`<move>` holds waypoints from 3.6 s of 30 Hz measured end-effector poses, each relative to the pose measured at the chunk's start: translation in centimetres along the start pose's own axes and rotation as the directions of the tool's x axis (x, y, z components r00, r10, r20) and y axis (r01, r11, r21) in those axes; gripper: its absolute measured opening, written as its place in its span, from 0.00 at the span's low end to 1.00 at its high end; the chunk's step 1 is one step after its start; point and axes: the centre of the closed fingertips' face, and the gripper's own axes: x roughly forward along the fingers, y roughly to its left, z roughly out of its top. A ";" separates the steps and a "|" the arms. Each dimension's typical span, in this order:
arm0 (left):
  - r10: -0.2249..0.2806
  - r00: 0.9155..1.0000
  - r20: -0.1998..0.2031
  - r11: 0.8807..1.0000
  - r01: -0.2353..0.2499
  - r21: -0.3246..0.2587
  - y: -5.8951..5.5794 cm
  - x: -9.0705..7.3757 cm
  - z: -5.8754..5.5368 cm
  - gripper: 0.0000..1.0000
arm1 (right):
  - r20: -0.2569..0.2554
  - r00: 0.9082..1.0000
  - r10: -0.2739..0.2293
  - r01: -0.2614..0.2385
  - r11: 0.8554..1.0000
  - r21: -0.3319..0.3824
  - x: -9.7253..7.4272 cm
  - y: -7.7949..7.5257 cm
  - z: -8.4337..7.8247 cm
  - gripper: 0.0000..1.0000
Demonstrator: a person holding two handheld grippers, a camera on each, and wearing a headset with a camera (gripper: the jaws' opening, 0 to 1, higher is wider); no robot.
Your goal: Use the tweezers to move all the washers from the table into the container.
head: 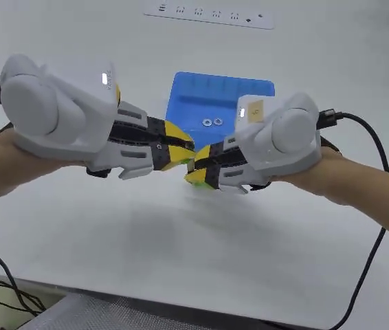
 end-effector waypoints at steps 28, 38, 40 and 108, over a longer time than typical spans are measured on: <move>0.162 0.976 0.144 0.969 -0.130 -0.209 -0.1 -2.8 1.5 0.57 | 0.036 0.998 -0.056 0.054 0.998 0.043 -2.8 0.0 1.0 0.09; 0.222 0.960 0.173 0.940 -0.163 -0.301 -1.0 -3.7 1.2 0.76 | 0.061 0.995 -0.084 0.082 0.996 0.033 -5.0 0.5 2.3 0.09; 0.233 0.955 0.185 0.936 -0.169 -0.310 -0.9 -3.6 1.5 0.80 | 0.062 0.994 -0.090 0.088 0.995 0.037 -5.3 0.3 2.1 0.09; 0.328 0.934 0.141 0.858 -0.232 -0.458 0.5 -5.0 -0.9 0.99 | -0.004 0.971 -0.238 0.236 0.959 0.158 -4.7 -10.8 -2.5 0.10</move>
